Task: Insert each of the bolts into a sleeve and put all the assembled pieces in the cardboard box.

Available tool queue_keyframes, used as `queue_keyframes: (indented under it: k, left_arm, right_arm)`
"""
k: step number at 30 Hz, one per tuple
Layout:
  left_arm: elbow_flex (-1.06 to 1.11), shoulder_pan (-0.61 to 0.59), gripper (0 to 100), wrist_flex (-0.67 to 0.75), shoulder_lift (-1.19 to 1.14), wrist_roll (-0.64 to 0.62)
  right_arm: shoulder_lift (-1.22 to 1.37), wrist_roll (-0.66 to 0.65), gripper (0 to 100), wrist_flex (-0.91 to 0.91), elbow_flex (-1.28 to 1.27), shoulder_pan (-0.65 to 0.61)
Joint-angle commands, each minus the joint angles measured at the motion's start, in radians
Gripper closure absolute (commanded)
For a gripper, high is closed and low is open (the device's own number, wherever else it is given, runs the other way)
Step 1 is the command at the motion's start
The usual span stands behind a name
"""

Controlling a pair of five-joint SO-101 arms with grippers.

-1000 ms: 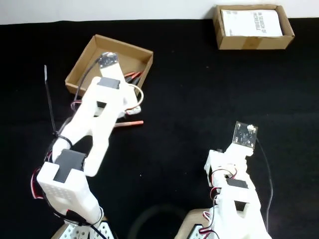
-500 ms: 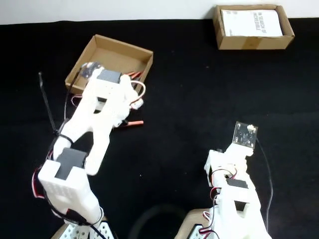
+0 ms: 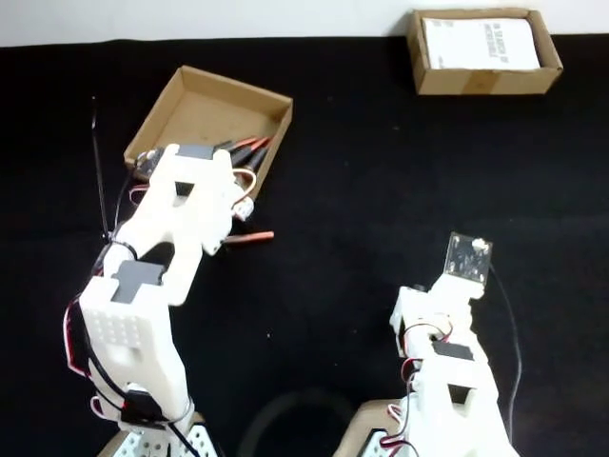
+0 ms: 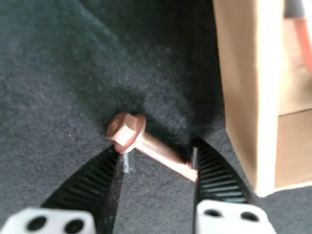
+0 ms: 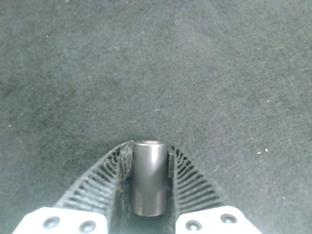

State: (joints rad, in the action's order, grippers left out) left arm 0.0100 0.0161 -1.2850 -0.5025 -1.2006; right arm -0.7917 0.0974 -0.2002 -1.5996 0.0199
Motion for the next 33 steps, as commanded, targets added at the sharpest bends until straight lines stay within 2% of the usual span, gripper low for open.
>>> queue_keyframes:
  k: [1, 5, 7, 11, 15, 19, 26, 29, 33]
  left_arm:
    - [-0.041, -0.035, 83, 0.017, -0.042, -0.006]
    - [-0.064, -0.035, 100, 0.015, -0.058, -0.005]
    - [-0.068, -0.035, 97, 0.015, -0.058, -0.005]
    - [-0.068, -0.027, 99, 0.015, -0.058, -0.003]
    - [-0.096, -0.001, 99, 0.006, -0.056, 0.092]
    - [-0.229, 0.059, 99, -0.123, -0.056, 0.164]
    - [-0.642, 0.189, 99, -0.448, -0.056, 0.442]
    - [-0.733, 0.199, 99, -0.476, -0.033, 0.574]
    - [-0.739, 0.196, 99, -0.476, 0.108, 0.729]
  right_arm:
    - [-0.008, 0.000, 99.1, 0.010, 0.007, -0.005]
    - [-0.008, 0.000, 99.1, 0.010, 0.007, -0.005]
    - [-0.008, 0.000, 99.1, 0.010, 0.007, -0.005]
    - [-0.008, 0.000, 99.1, 0.010, 0.007, -0.005]
    - [-0.008, 0.000, 99.1, 0.010, 0.004, -0.005]
    - [-0.010, 0.000, 99.1, 0.010, 0.004, -0.013]
    - [-0.024, 0.006, 99.1, 0.004, 0.012, -0.137]
    - [-0.025, 0.008, 99.1, -0.016, 0.035, -0.209]
    - [-0.127, 0.008, 99.1, -0.153, 0.134, -0.280]
